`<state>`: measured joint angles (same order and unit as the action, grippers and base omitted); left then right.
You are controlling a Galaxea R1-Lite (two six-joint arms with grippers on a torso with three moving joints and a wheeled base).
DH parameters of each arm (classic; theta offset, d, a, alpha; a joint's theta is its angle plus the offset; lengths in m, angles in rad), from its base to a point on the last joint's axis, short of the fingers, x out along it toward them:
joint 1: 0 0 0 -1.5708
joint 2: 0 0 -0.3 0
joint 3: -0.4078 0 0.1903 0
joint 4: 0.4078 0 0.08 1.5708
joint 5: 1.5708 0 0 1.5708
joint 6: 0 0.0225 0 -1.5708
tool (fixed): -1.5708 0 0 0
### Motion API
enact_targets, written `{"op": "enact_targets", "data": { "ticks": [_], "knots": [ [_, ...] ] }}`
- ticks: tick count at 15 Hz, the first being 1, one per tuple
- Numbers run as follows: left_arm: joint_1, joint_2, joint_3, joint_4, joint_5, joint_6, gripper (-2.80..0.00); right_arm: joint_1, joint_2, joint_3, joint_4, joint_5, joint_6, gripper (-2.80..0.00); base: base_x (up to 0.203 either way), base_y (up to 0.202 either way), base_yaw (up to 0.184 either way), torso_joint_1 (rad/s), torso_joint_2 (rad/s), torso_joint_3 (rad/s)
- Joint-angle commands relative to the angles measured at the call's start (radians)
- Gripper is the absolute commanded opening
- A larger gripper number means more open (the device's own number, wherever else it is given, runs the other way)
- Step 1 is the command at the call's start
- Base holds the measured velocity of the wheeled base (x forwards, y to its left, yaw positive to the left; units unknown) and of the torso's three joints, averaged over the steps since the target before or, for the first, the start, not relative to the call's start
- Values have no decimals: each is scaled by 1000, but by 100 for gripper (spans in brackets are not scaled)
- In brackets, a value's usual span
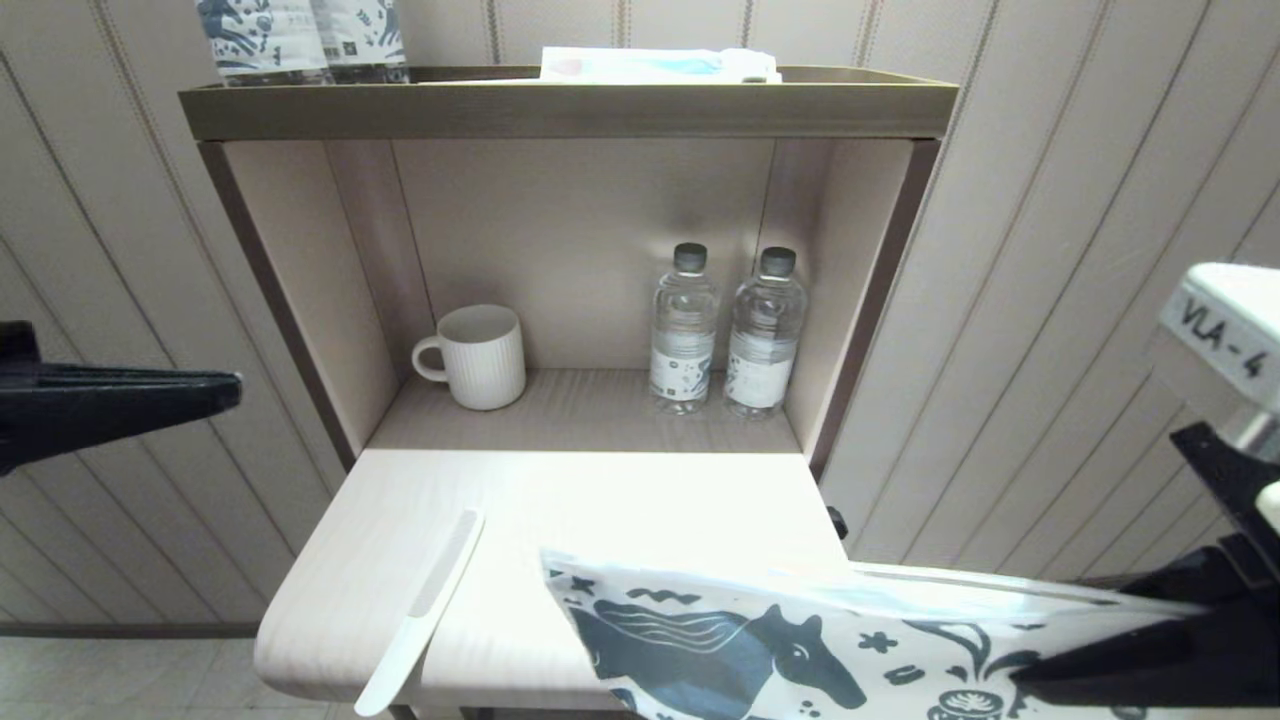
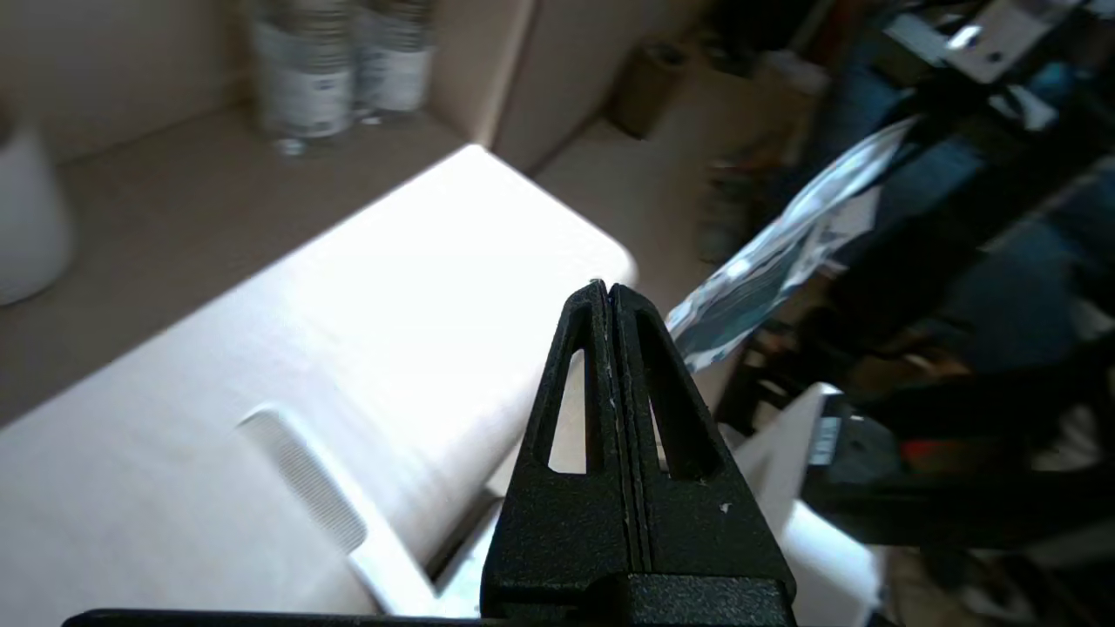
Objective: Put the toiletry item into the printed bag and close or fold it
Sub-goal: Hand it to the other hand
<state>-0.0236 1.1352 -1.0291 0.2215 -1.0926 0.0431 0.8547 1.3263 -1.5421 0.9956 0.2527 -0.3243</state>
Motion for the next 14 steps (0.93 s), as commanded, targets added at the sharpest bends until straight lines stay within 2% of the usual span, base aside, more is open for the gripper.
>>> {"op": "enact_targets", "data": {
  "ticks": [1, 3, 4, 5, 9, 11, 14],
  "knots": [
    [-27, 127, -54, 10, -82, 2, -280, 0, 38, -24, 3, 29, -6, -280, 0, 0, 0, 0, 0, 0],
    [-47, 172, -73, 14, -201, 5, -280, -6, 82, -61, -40, 71, -17, -280, 0, 0, 0, 0, 0, 0],
    [-48, 174, -65, 6, -214, 19, 0, -8, 100, -69, -58, 89, -18, -280, 0, 0, 0, 0, 0, 0],
    [-44, 175, -63, 7, -216, 53, 0, -9, 117, -70, -71, 97, -19, -280, 0, 0, 0, 0, 0, 0],
    [-25, 161, -36, 18, -222, 80, 0, -14, 149, -83, -124, 146, -19, -280, 0, 0, 0, 0, 0, 0],
    [-35, 152, -30, 33, -258, 82, 0, -15, 173, -118, -126, 167, -19, -280, 0, 0, 0, 0, 0, 0],
    [-55, 165, -55, 32, -265, 106, 0, -27, 186, -130, -126, 217, -18, -280, 0, 0, 0, 0, 0, 0]
  ]
}}
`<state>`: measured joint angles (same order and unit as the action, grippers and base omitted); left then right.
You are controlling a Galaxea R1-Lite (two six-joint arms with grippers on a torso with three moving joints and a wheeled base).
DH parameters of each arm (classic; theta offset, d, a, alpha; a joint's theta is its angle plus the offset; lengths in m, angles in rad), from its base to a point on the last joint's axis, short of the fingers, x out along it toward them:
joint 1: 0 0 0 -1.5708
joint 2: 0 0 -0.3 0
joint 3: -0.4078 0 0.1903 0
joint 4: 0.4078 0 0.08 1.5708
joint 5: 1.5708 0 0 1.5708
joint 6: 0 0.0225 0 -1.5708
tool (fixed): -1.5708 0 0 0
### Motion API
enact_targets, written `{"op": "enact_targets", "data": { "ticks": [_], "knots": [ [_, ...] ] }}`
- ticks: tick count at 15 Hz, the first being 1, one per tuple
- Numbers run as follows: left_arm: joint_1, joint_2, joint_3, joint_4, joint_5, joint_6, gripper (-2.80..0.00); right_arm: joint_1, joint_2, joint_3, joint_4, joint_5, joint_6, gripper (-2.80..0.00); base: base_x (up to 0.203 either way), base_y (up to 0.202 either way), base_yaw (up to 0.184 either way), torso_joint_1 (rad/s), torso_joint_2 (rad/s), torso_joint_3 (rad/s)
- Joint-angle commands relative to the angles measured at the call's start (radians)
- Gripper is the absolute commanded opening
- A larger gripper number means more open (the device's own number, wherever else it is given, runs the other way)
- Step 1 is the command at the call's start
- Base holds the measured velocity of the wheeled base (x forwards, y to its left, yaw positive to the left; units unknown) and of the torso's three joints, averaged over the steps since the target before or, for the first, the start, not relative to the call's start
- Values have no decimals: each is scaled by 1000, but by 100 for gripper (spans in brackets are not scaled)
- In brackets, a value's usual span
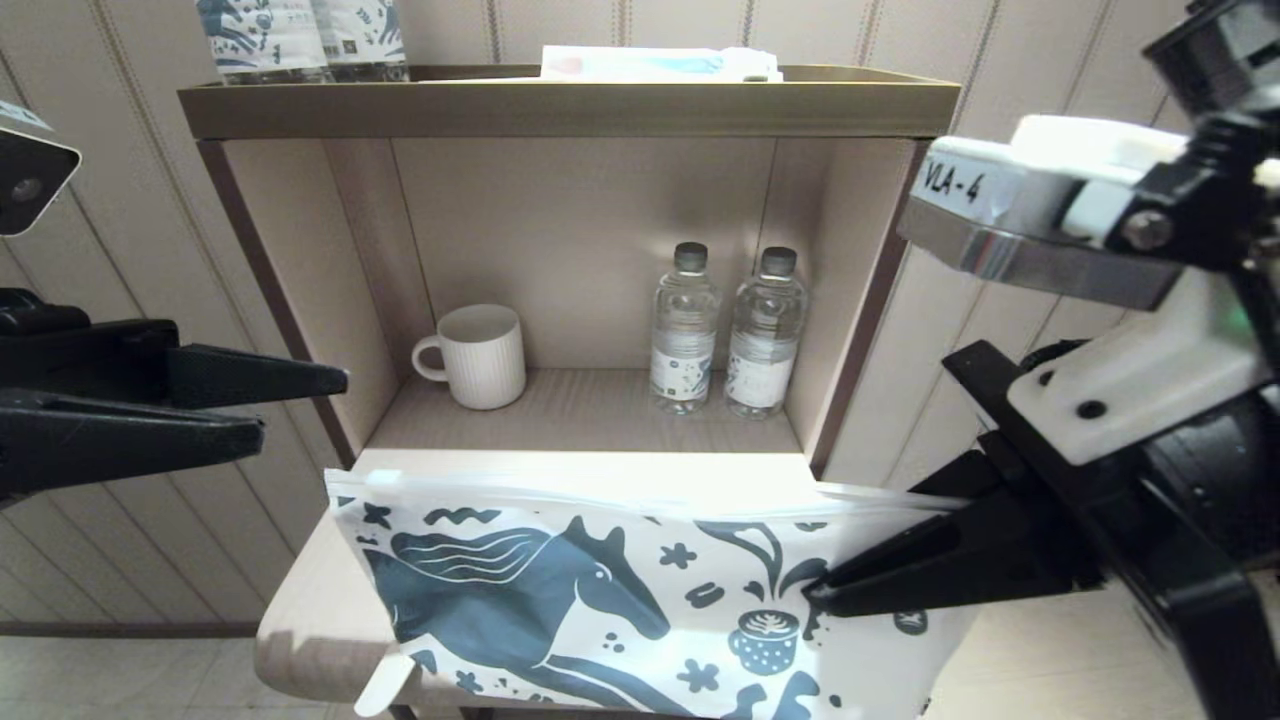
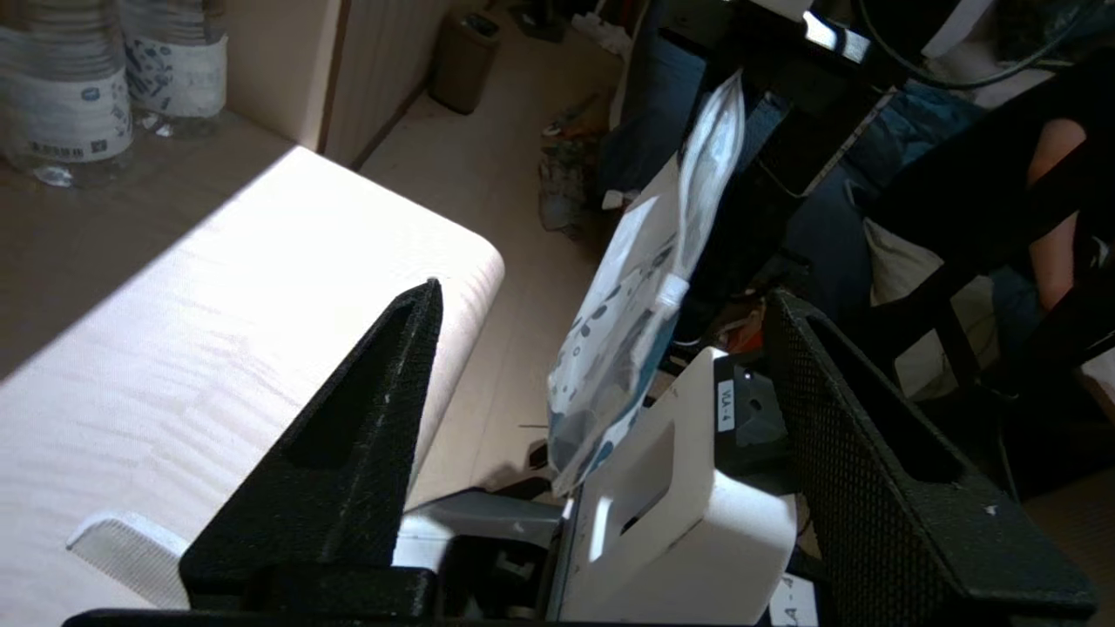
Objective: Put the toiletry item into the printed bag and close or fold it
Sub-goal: Hand it to the other hand
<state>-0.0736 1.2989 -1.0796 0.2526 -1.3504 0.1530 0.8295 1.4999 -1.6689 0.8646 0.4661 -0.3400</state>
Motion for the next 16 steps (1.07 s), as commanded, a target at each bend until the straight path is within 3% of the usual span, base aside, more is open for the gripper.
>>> {"op": "enact_targets", "data": {
  "ticks": [1, 5, 9, 10, 11, 12, 13, 15, 16],
  "knots": [
    [-15, -4, -4, 2, -7, 33, 0, -10, 13, -2, 5, 6, -2, -280, 0, 0, 0, 0, 0, 0],
    [-30, 12, -151, 86, 5, 44, 0, -38, 8, 1, 4, 31, -1, -280, 0, 0, 0, 0, 0, 0],
    [-57, 37, -314, 309, 120, 77, 0, -38, 11, 3, 4, 32, -2, -280, 0, 0, 0, 0, 0, 0],
    [-99, 43, -346, 390, 183, 119, 0, -38, 14, 3, 2, 34, -2, -280, 0, 0, 0, 0, 0, 0],
    [-133, 53, -371, 488, 248, 210, 0, -38, 16, 3, 0, 34, -2, -280, 0, 0, 0, 0, 0, 0],
    [-164, 66, -410, 642, 320, 325, 0, -38, 17, 8, -8, 34, -2, -280, 0, 0, 0, 0, 0, 0],
    [-193, 85, -483, 796, 392, 397, 0, -37, 21, 9, -17, 37, -2, -280, 0, 0, 0, 0, 0, 0],
    [-231, 148, -615, 987, 489, 486, 0, -37, 26, 1, -18, 56, -1, -280, 0, 0, 0, 0, 0, 0],
    [-241, 159, -630, 1011, 508, 511, 0, -36, 28, -2, -18, 58, -1, -280, 0, 0, 0, 0, 0, 0]
  ]
}}
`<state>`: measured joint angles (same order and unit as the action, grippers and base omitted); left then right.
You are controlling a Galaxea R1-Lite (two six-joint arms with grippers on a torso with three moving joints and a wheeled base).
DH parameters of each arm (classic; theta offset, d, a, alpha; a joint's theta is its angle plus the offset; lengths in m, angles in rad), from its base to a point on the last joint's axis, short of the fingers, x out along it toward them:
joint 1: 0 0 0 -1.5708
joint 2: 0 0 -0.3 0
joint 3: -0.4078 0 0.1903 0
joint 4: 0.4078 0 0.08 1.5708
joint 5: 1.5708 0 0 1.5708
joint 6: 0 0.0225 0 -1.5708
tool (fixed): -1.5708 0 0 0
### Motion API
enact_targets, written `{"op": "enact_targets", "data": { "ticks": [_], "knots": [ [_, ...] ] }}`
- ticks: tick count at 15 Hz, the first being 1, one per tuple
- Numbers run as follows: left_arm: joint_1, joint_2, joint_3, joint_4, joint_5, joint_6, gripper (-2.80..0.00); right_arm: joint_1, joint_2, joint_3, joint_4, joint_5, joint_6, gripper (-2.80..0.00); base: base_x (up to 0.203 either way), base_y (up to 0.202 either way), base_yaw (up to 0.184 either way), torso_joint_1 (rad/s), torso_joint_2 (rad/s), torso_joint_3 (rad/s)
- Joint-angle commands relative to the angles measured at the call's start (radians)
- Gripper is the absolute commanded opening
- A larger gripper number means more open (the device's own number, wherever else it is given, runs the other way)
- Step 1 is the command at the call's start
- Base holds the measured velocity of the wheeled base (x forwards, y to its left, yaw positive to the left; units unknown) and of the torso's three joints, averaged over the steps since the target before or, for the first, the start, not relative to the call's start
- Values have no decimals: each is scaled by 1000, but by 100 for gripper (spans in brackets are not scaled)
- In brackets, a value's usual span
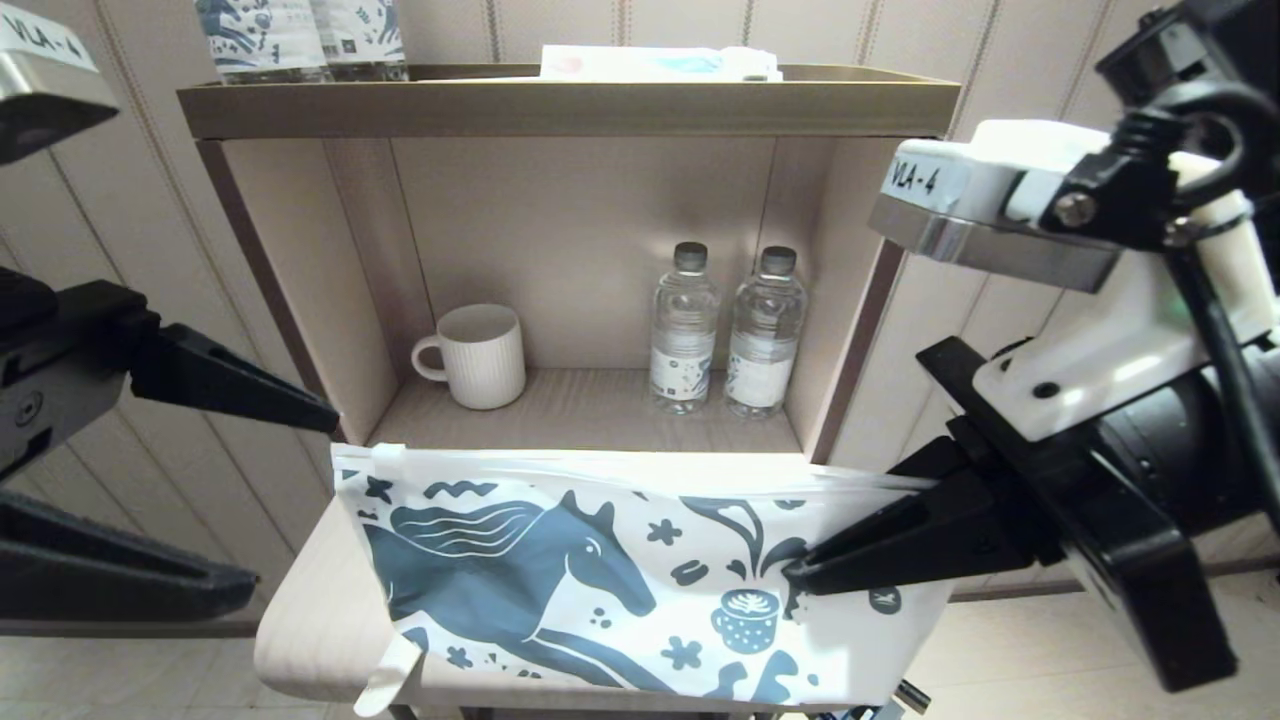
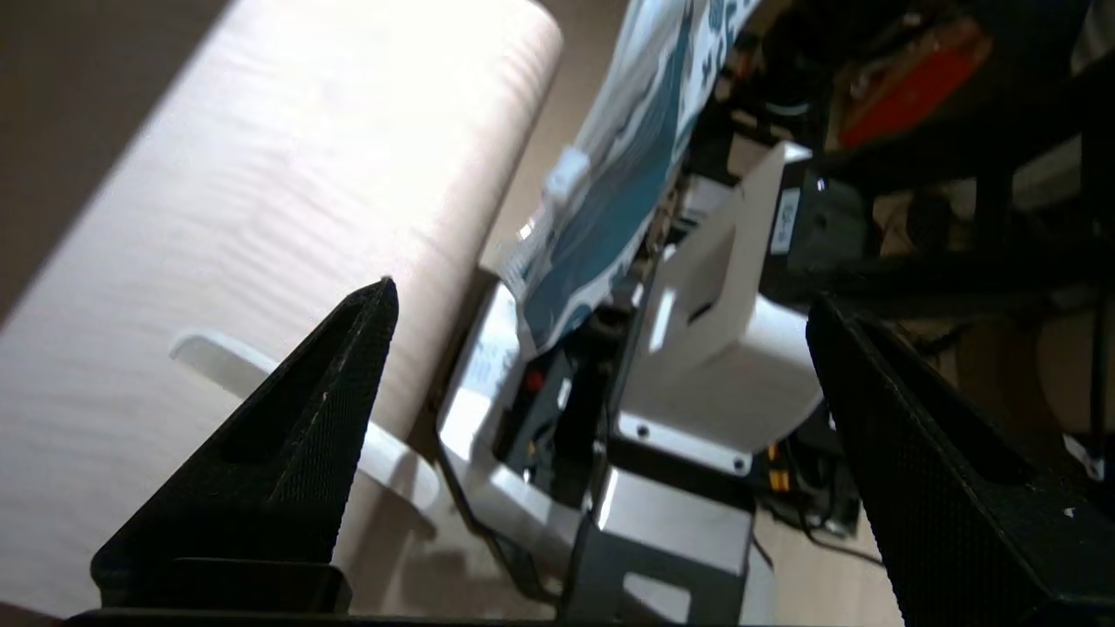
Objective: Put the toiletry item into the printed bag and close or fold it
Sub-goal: Hand it to the other hand
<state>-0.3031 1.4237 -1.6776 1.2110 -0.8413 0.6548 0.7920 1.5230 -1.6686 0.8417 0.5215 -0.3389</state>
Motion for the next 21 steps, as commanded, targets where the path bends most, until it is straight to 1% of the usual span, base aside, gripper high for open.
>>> {"op": "enact_targets", "data": {
  "ticks": [1, 3, 6, 8, 10, 14, 16, 21],
  "knots": [
    [-18, 35, -10, 53, 5, 27, 0, 1, 5, -7, 5, 5, -3, -280, 0, 0, 0, 0, 0, 0],
    [-20, 33, 47, -1, -3, 38, 0, 2, 10, -20, 5, 12, -3, -280, 0, 0, 0, 0, 0, 0],
    [-20, 25, 134, -136, -61, 36, 0, 3, 24, -34, 5, 68, -3, -280, 0, 0, 0, 0, 0, 0],
    [-19, 35, 158, -196, -118, 27, 0, 4, 26, -36, 5, 77, -3, -280, 0, 0, 0, 0, 0, 0],
    [-19, 34, 192, -245, -132, 26, 0, 3, 26, -32, 5, 77, -3, -280, 0, 0, 0, 0, 0, 0],
    [-20, 18, 243, -260, -134, 26, 0, 1, 25, -34, 5, 78, -5, -280, 0, 0, 0, 0, 0, 0],
    [-19, 2, 260, -274, -156, 25, 0, 3, 25, -37, 4, 91, -5, -280, 0, 0, 0, 0, 0, 0],
    [-19, 7, 266, -299, -171, 20, 0, 3, 31, -50, 5, 104, -3, -280, 0, 0, 0, 0, 0, 0]
  ]
}}
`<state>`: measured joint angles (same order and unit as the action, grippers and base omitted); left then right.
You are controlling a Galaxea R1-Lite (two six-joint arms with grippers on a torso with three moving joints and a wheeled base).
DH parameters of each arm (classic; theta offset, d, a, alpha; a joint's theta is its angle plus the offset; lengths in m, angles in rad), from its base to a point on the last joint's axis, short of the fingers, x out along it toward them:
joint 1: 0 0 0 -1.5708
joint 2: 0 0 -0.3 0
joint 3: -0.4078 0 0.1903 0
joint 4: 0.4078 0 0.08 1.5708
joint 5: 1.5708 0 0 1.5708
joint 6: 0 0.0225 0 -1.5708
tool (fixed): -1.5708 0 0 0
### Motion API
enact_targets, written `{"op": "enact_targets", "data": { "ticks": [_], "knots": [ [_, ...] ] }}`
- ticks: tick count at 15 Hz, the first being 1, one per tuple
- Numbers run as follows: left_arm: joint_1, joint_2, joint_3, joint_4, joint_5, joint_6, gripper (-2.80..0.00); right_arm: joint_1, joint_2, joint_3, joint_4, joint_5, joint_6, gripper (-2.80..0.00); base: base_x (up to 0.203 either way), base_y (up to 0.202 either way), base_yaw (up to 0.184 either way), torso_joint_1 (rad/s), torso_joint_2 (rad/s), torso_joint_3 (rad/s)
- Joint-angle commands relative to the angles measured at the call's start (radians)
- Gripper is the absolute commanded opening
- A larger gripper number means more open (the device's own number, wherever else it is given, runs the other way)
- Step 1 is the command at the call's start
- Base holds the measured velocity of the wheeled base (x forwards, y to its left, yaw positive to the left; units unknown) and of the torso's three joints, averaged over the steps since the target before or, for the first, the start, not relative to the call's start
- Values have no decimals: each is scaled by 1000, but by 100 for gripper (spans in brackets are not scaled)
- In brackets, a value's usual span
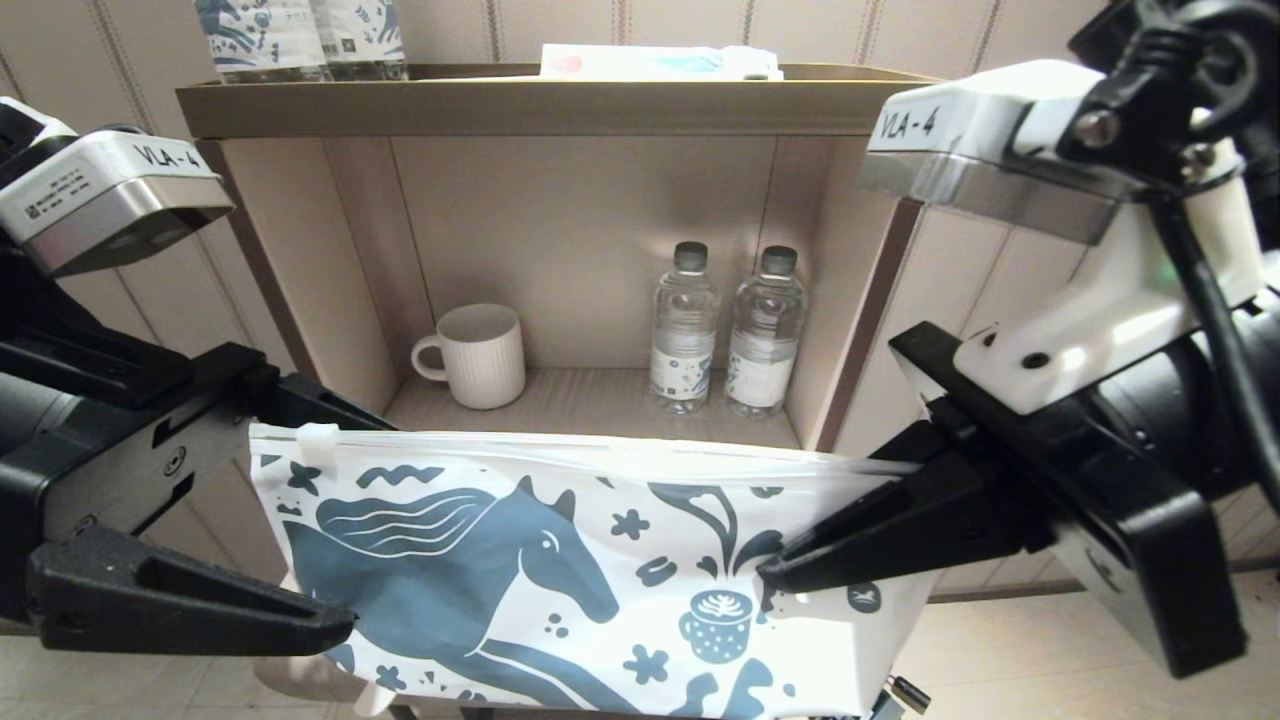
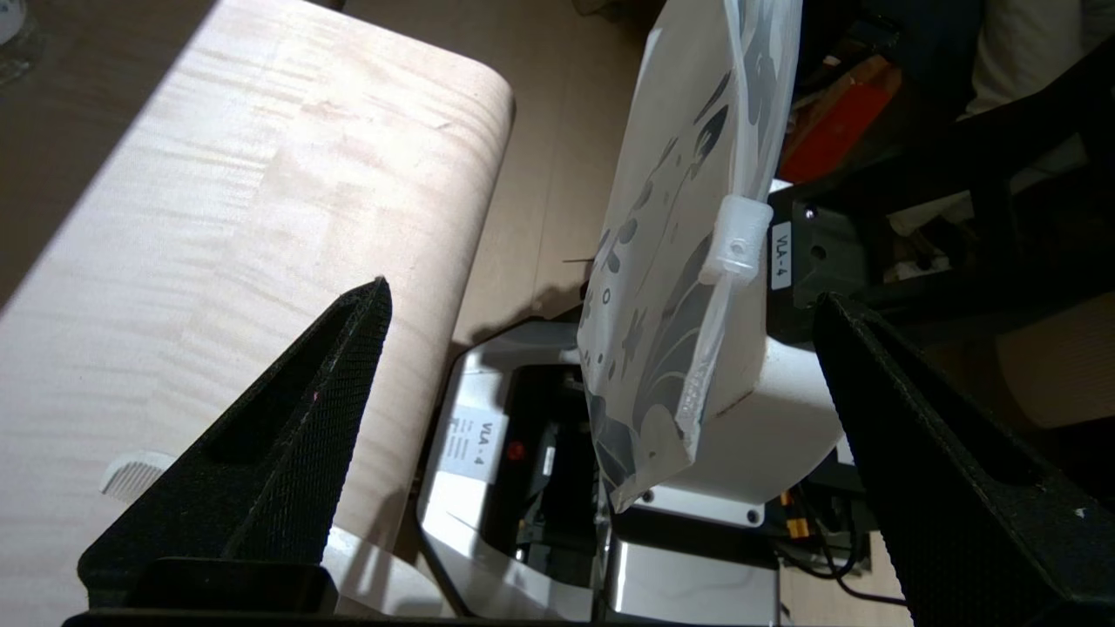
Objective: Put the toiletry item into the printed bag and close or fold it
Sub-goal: Hand it to the other hand
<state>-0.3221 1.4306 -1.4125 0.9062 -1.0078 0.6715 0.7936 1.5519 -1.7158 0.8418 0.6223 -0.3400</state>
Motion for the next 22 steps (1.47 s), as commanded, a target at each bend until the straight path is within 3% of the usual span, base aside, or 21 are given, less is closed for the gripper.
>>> {"op": "enact_targets", "data": {
  "ticks": [1, 9, 19, 20, 21, 22],
  "knots": [
    [0, 1, 3, 3, -6, 3, 0, 1, 2, -1, 5, 2, -2, -280, 0, 0, 0, 0, 0, 0],
    [0, -18, 85, -58, -12, 3, 0, 1, -7, 23, -19, -6, -7, -280, 0, 0, 0, 0, 0, 0],
    [-1, -5, 84, -84, -28, -3, 0, 7, -3, 35, -46, -5, -7, -280, 0, 0, 0, 0, 0, 0],
    [0, -6, 89, -82, -26, -3, -181, 7, -2, 35, -46, -4, -7, -280, 0, 0, 0, 0, 0, 0],
    [-2, -7, 91, -84, -26, -3, -280, 7, -2, 34, -46, -4, -7, -280, 0, 0, 0, 0, 0, 0],
    [-2, -6, 90, -84, -26, -3, -280, 7, -1, 32, -46, -4, -7, -280, 0, 0, 0, 0, 0, 0]
  ]
}}
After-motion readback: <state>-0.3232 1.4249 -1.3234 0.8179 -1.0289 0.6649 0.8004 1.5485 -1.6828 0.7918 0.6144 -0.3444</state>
